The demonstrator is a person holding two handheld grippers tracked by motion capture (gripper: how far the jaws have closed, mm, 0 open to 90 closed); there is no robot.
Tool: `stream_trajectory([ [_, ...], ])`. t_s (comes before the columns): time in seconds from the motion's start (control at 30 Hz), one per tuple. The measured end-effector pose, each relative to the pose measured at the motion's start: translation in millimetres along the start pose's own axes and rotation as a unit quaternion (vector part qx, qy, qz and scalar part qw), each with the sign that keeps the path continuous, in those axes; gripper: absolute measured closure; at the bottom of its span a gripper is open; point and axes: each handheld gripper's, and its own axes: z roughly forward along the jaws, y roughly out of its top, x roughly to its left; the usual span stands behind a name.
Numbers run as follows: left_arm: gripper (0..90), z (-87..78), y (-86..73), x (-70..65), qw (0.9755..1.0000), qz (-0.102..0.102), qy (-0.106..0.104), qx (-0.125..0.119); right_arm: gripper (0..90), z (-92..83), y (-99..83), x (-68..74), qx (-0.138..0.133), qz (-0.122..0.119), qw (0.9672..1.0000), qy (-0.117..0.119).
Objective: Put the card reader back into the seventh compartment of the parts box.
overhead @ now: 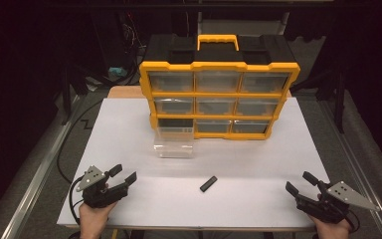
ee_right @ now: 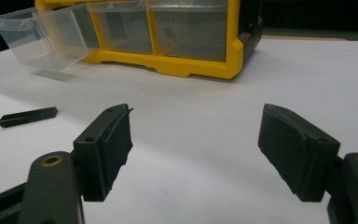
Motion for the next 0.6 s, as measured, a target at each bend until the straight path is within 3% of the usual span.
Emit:
stream_trajectory([
  [0.5,34.1,-1.1,0.1,-2.6,1.0,-0.001,-0.005,-0.005,25.9,1.5,-0.7,-0.2,0.007,0.022,0.9997,0.005],
  [0.6,34.1,-0.9,0.2,-3.5,1.0,-0.001,-0.007,-0.005,25.7,1.7,-0.4,0.4,0.003,0.016,0.9998,0.006],
])
